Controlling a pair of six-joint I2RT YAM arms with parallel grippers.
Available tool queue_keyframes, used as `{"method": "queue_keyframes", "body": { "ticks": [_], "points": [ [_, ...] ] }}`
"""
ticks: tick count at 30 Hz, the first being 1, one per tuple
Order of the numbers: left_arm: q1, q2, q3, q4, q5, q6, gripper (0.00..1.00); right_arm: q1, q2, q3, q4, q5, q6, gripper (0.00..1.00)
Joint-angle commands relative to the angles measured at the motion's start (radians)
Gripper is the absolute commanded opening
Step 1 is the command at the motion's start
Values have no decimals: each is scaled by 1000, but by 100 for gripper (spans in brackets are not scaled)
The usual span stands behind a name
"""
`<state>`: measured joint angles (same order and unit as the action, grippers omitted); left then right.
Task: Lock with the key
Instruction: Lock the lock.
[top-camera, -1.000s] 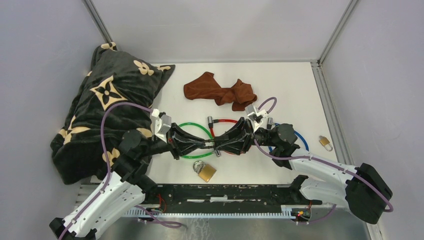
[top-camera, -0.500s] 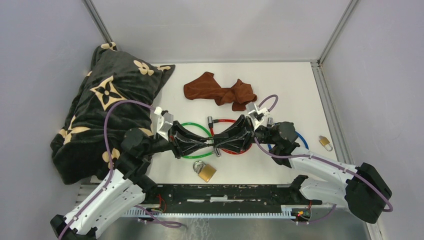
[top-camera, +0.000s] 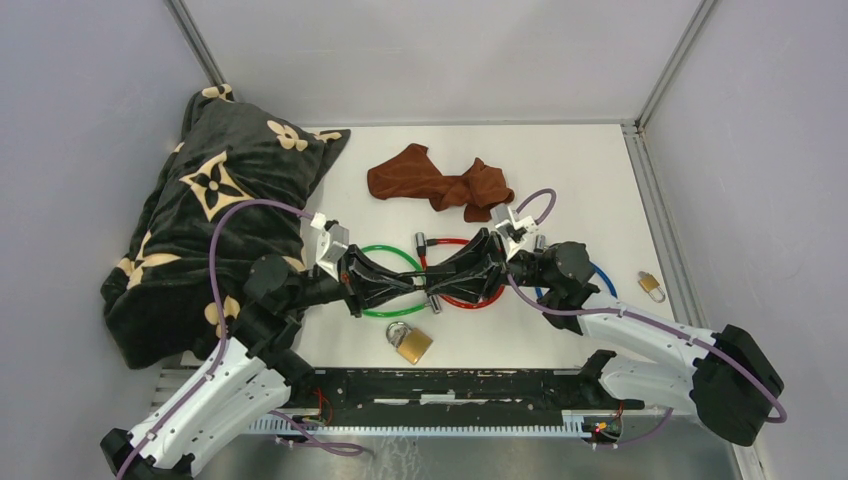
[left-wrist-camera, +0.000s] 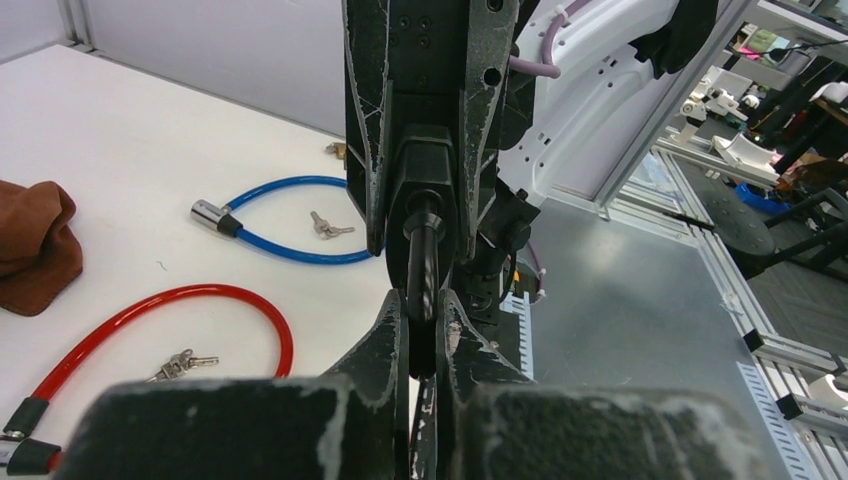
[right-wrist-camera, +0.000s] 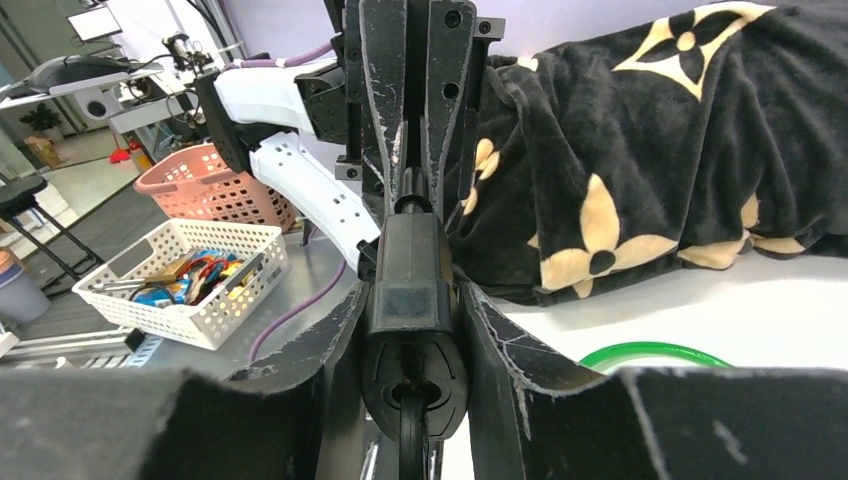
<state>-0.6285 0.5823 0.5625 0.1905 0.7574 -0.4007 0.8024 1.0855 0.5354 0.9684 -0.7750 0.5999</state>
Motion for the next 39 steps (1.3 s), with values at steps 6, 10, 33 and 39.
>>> {"method": "queue_keyframes", "body": {
  "ticks": [6, 10, 33, 39],
  "points": [
    [-2, 90, -29, 263, 2, -190, 2, 82, 56, 103, 140, 31, -33, 0],
    [-15, 124, -31, 207, 20, -156, 2, 83, 89, 136, 156, 49, -33, 0],
    [26, 58, 75, -39, -73, 85, 52, -51, 47, 53, 240, 2, 117, 0],
    [26, 38, 115, -283, -101, 179, 96, -78, -5, 75, 208, 11, 115, 0]
  ]
}}
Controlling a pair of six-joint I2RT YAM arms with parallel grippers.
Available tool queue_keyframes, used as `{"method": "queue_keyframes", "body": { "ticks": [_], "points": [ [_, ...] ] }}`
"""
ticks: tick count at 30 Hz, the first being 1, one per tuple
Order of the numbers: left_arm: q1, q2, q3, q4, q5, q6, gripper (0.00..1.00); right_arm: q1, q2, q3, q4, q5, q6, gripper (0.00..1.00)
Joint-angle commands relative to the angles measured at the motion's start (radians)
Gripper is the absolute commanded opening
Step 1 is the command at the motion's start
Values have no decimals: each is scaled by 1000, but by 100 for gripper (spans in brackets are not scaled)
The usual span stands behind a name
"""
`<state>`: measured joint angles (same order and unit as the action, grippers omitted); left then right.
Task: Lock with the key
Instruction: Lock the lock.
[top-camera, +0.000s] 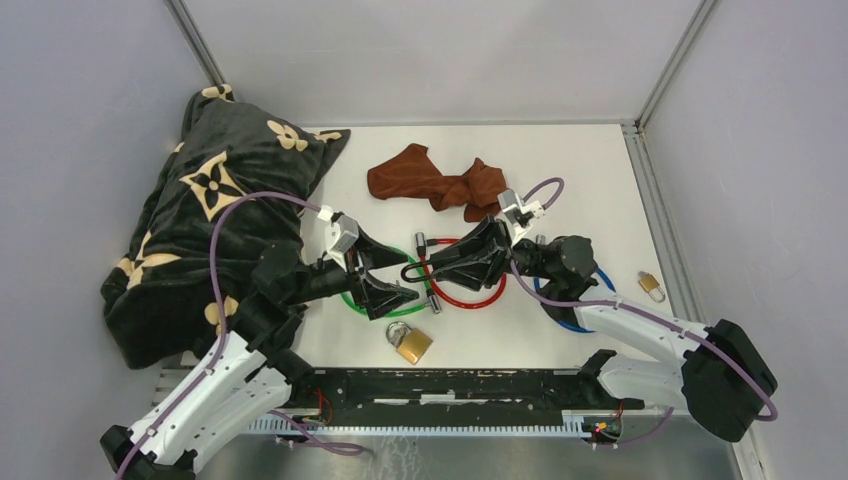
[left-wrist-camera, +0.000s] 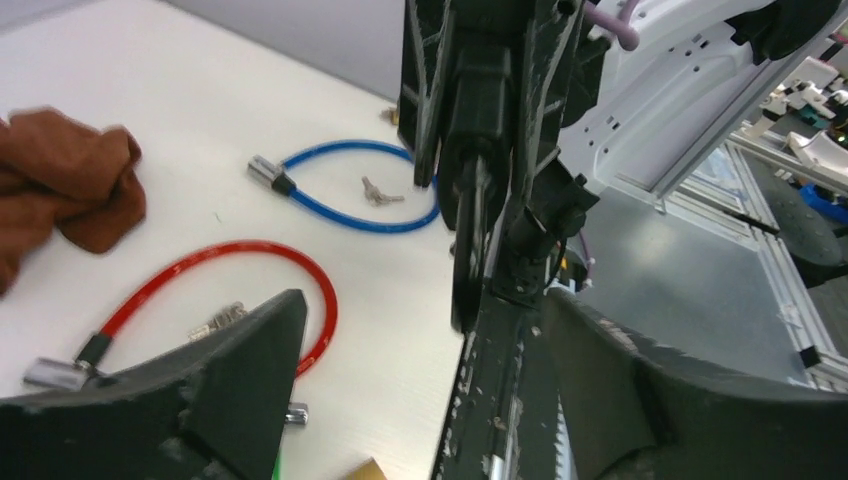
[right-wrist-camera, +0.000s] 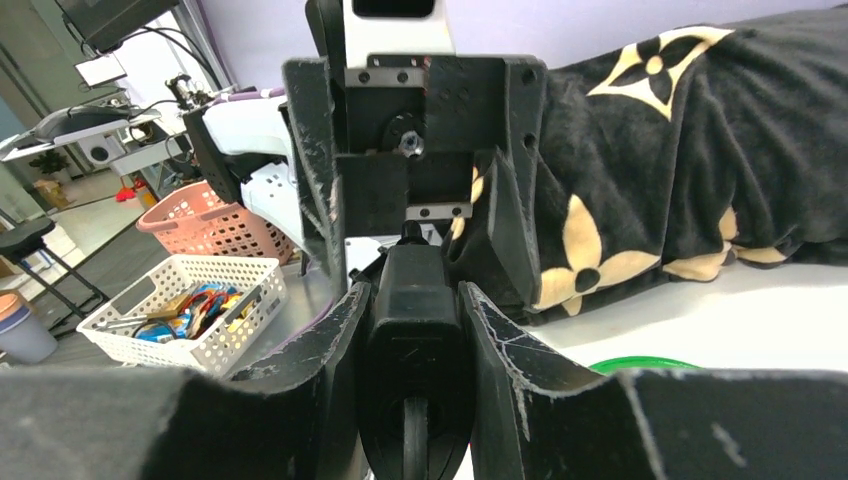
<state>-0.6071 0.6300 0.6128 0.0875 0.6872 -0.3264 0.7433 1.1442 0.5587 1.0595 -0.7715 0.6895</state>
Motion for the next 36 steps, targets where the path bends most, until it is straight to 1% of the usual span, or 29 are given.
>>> {"method": "queue_keyframes", "body": {
  "ticks": [1, 4, 8, 11, 15, 18, 19, 22, 24, 26, 29, 30, 32, 34, 36],
  "points": [
    [4, -4, 94, -251, -39, 128, 99, -24, -71, 55, 106, 8, 19, 0],
    [4, 4, 184, -479, -92, 229, 100, -40, -97, 61, 70, 8, 5, 0],
    [4, 48, 341, -783, -189, 428, 100, -48, -134, 64, -23, 12, -63, 0],
    [4, 100, 441, -991, -245, 548, 100, -52, -138, 65, -27, 9, -68, 0],
    [4, 148, 521, -1088, -276, 584, 100, -52, -141, 61, -39, 6, -73, 0],
    [4, 173, 550, -1085, -355, 607, 100, -53, -136, 53, -40, 5, -77, 0],
    [4, 178, 561, -1094, -356, 620, 100, -52, -132, 51, -39, 4, -75, 0],
    [3, 165, 566, -1124, -228, 750, 100, -53, -123, 46, -27, -4, -66, 0],
    [4, 116, 519, -1067, -248, 733, 100, -52, -122, 43, -30, -6, -67, 0],
    [4, 56, 466, -997, -297, 715, 100, -52, -124, 40, -38, -6, -72, 0],
    [4, -22, 404, -860, -513, 525, 100, -53, -137, 38, -58, -6, -88, 0],
    [4, -32, 403, -843, -485, 507, 100, -52, -143, 39, -70, -5, -96, 0],
    [4, -11, 424, -824, -327, 451, 100, -52, -151, 35, -86, 0, -106, 0],
    [4, 26, 416, -750, -158, 309, 100, -52, -153, 30, -81, 1, -104, 0],
    [4, 47, 367, -608, -16, 151, 97, -52, -152, 24, -60, -3, -88, 0]
  ]
}}
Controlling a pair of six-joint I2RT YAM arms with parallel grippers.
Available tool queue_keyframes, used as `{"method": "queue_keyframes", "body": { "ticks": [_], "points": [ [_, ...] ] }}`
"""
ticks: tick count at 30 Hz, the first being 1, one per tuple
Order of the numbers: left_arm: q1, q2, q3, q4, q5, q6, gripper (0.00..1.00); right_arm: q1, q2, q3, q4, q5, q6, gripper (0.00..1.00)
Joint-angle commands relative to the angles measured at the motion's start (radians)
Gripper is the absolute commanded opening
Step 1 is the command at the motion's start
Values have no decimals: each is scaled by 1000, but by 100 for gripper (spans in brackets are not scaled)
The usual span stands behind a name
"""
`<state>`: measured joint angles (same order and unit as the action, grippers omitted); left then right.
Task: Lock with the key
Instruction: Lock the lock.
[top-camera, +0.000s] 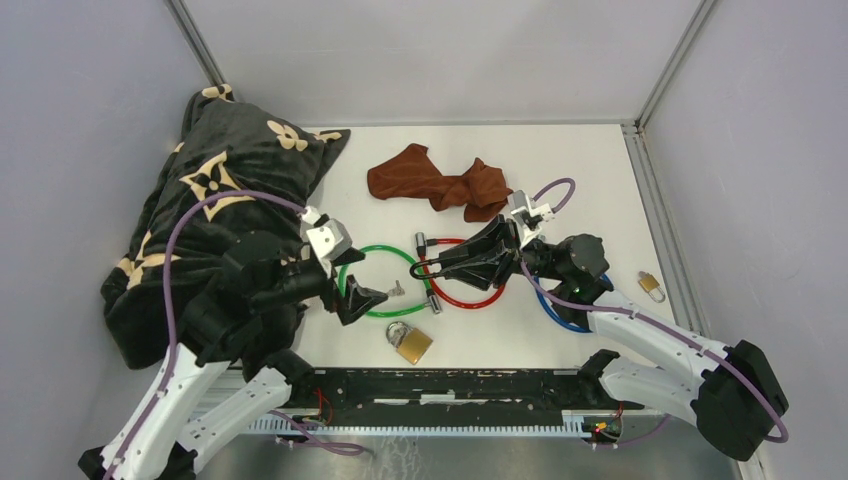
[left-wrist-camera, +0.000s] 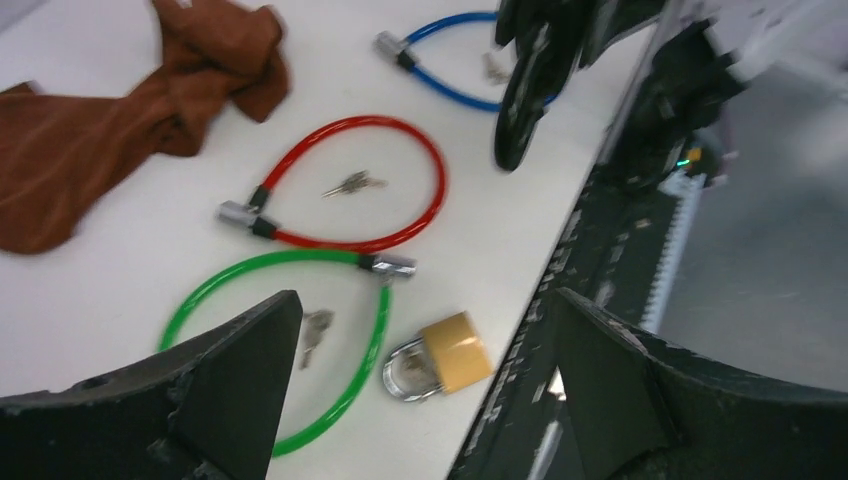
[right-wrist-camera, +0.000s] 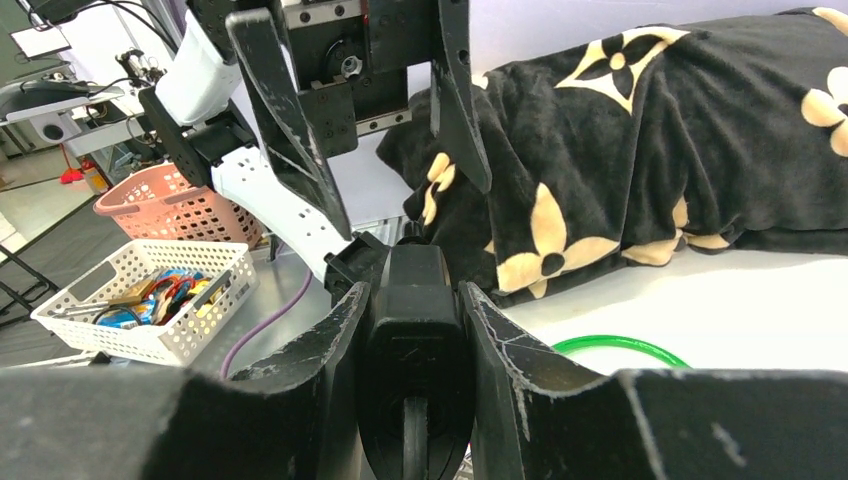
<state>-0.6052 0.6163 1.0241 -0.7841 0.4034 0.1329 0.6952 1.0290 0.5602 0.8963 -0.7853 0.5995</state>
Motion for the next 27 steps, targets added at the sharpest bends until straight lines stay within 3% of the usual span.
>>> {"method": "queue_keyframes", "body": {
  "ticks": [1, 3, 10, 13, 14, 17, 23, 27],
  "points": [
    [2, 65, -76, 355, 324, -370, 96, -5, -37, 19, 112, 11, 7, 0],
    [3, 63, -124, 500, 399, -433, 93, -4, -41, 18, 119, 8, 11, 0],
    [2, 70, -227, 835, 426, -560, 92, -3, -58, 20, 134, -3, 15, 0],
    [3, 81, -271, 957, 427, -620, 84, -1, -59, 20, 150, -9, 23, 0],
    [1, 82, -286, 978, 431, -633, 79, -2, -57, 18, 160, -12, 31, 0],
    [1, 89, -312, 1001, 407, -656, 52, -2, -46, 12, 210, -14, 63, 0],
    [2, 102, -336, 1030, 402, -674, 53, 0, -33, 14, 263, -13, 100, 0],
    [0, 104, -342, 1071, 386, -688, 48, 5, -31, 5, 268, -2, 102, 0]
  ]
}}
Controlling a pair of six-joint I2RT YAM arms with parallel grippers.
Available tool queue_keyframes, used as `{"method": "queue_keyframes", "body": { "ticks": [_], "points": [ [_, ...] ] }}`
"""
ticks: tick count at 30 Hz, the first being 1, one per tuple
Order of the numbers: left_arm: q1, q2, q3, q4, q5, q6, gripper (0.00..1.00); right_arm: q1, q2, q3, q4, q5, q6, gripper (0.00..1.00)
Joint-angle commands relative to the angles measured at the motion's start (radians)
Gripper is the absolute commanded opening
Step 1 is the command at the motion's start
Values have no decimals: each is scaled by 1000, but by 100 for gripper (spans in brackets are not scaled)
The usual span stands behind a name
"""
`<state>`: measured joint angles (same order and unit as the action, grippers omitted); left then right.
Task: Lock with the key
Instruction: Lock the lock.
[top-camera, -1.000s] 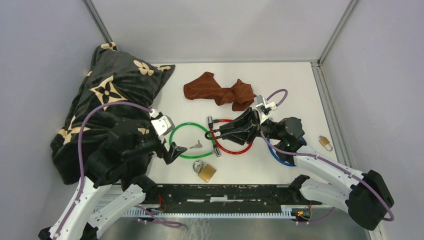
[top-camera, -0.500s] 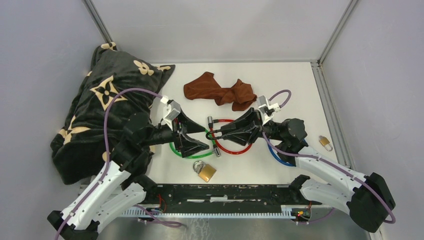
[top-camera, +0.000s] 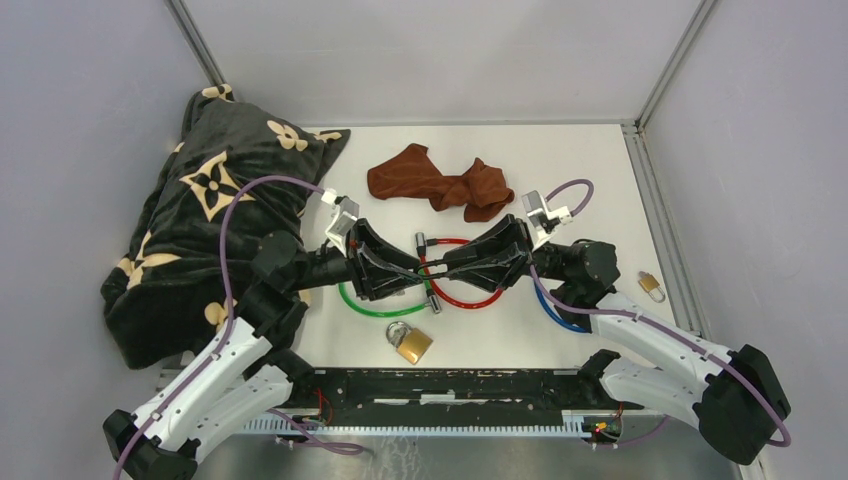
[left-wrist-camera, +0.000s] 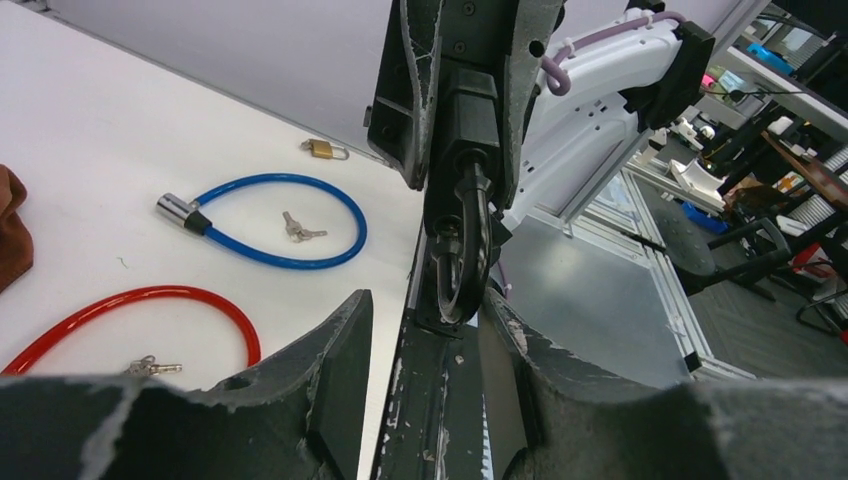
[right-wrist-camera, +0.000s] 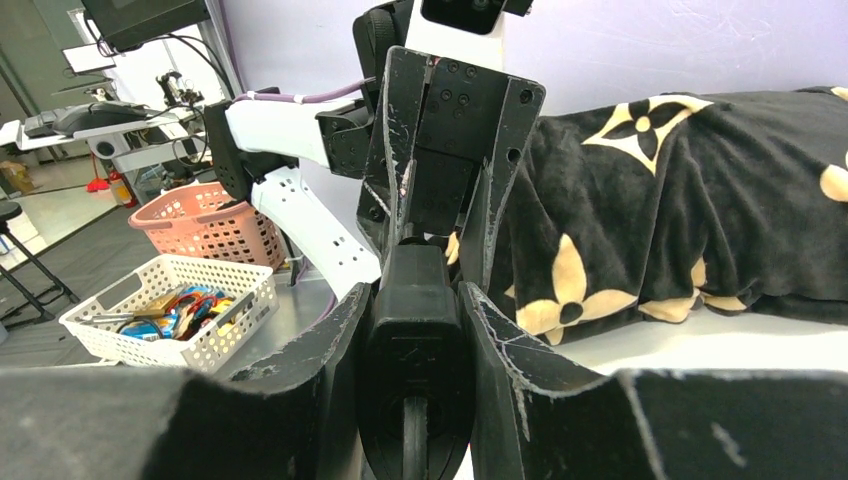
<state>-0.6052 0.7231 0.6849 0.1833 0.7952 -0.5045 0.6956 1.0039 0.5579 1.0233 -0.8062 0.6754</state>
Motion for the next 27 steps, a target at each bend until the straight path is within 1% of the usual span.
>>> {"method": "queue_keyframes", "body": {
  "ticks": [1, 3, 5, 9, 16, 17, 18, 21, 22, 27],
  "points": [
    [1, -1, -7, 125, -4, -62, 49, 5, -4, 7, 145, 20, 26, 0],
    [0, -1, -16, 152, 3, -68, 52, 10, 1, 8, 146, 20, 27, 0],
    [1, -2, -33, 177, 0, -90, 53, 11, 4, 10, 144, 22, 26, 0],
    [-9, -1, -56, 213, 2, -112, 50, 16, 7, 13, 140, 28, 22, 0],
    [-24, 16, -47, 215, 11, -105, 49, 26, 12, 22, 118, 32, 6, 0],
    [-26, 17, -47, 216, 9, -105, 44, 29, 14, 22, 118, 32, 6, 0],
    [-29, 18, -45, 216, 6, -103, 37, 31, 16, 22, 118, 32, 5, 0],
    [-33, 18, -42, 225, -1, -103, 4, 37, 20, 21, 117, 31, 4, 0],
    [-33, 18, -42, 226, -3, -103, 2, 39, 20, 22, 115, 32, 1, 0],
    [-33, 14, -40, 219, -40, -91, 2, 49, 22, 16, 100, 36, -7, 0]
  ]
}}
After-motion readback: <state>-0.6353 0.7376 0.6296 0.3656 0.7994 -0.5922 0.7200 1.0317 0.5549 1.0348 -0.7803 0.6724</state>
